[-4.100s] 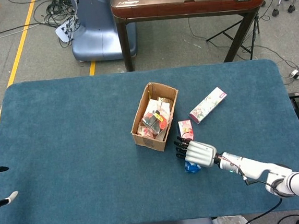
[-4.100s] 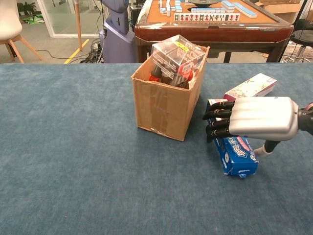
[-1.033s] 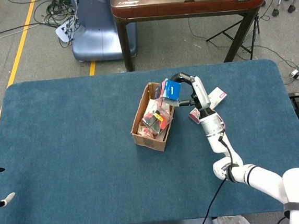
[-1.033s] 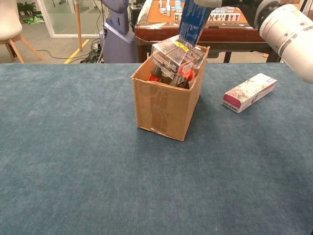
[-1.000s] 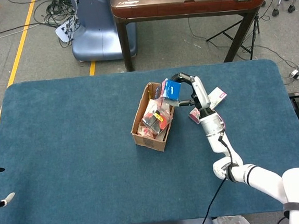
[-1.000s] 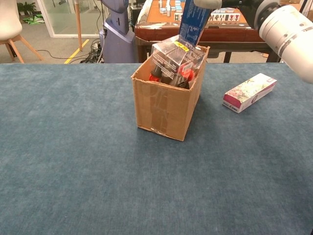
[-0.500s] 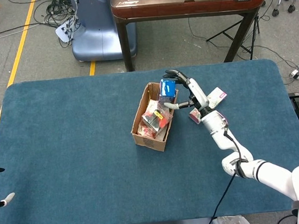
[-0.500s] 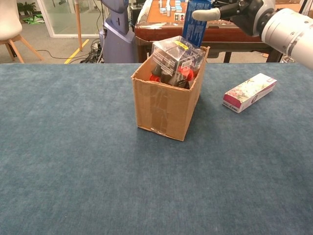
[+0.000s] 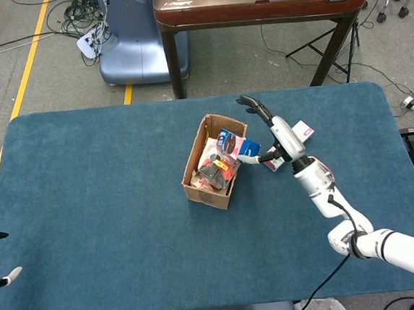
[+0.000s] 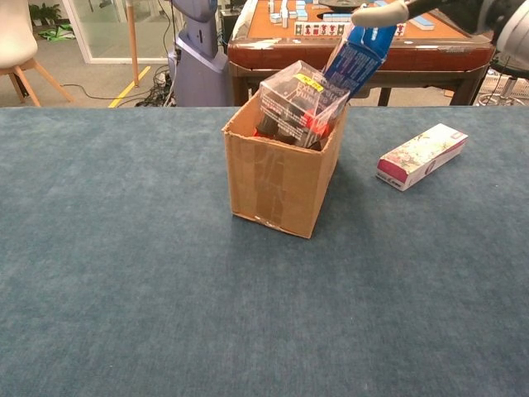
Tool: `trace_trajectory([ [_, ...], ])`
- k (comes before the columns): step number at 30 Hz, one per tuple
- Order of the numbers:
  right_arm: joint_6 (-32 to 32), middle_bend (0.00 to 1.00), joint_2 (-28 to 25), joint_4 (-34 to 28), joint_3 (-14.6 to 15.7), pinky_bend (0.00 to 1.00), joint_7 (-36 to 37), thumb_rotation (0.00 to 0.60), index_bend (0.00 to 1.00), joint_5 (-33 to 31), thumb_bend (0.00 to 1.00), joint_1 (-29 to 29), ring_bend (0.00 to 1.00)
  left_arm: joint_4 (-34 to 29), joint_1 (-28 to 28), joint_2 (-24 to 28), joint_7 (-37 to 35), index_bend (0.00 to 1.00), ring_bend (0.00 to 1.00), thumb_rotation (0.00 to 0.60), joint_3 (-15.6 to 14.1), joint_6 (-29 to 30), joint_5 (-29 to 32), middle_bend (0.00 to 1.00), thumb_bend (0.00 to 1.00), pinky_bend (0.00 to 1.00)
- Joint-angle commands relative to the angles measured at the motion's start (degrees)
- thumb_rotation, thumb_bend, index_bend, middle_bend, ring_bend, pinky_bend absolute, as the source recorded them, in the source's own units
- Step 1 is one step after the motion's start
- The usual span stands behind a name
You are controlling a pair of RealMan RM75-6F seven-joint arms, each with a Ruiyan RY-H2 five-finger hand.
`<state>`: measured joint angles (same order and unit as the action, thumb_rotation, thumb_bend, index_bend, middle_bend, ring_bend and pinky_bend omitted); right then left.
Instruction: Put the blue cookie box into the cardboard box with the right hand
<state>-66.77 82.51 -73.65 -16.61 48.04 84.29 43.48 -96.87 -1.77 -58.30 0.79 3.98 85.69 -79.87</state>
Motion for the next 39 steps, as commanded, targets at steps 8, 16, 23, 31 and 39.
trace_trajectory([
  [8,-7.72,0.12,-15.05,-17.89,4.54,0.16,-21.24,0.6,0.09,2.23,0.0,-9.75,0.04,0.0,-0.14,-0.2,0.54,0.32,0.23,0.6,0.1,-0.04,0.12,0.33,0.02,0.36],
  [16,-13.35,0.16,-22.88,-25.49,8.2,0.16,-35.85,0.6,0.21,0.62,0.0,-18.39,0.04,0.79,-0.5,-0.84,-0.15,0.32,0.23,0.6,0.13,0.19,-1.07,0.33,0.02,0.36],
  [23,-19.87,0.16,-24.21,-26.79,10.44,0.16,-41.5,0.6,0.21,-0.03,0.0,-25.41,0.04,1.63,-0.9,-1.65,-1.61,0.32,0.23,0.6,-0.41,0.25,-3.22,0.33,0.02,0.38],
  [31,-26.98,0.16,-21.95,-25.2,12.21,0.16,-51.79,0.6,0.22,-1.52,0.0,-32.65,0.04,2.49,-1.14,-2.35,-2.54,0.32,0.23,0.6,-0.44,0.63,-4.16,0.33,0.02,0.38],
  [39,-30.36,0.16,-19.68,-23.79,12.53,0.16,-56.37,0.6,0.22,-4.0,0.0,-37.44,0.04,3.1,-1.19,-2.61,-3.24,0.32,0.23,0.6,-0.17,0.81,-3.84,0.33,0.02,0.38],
])
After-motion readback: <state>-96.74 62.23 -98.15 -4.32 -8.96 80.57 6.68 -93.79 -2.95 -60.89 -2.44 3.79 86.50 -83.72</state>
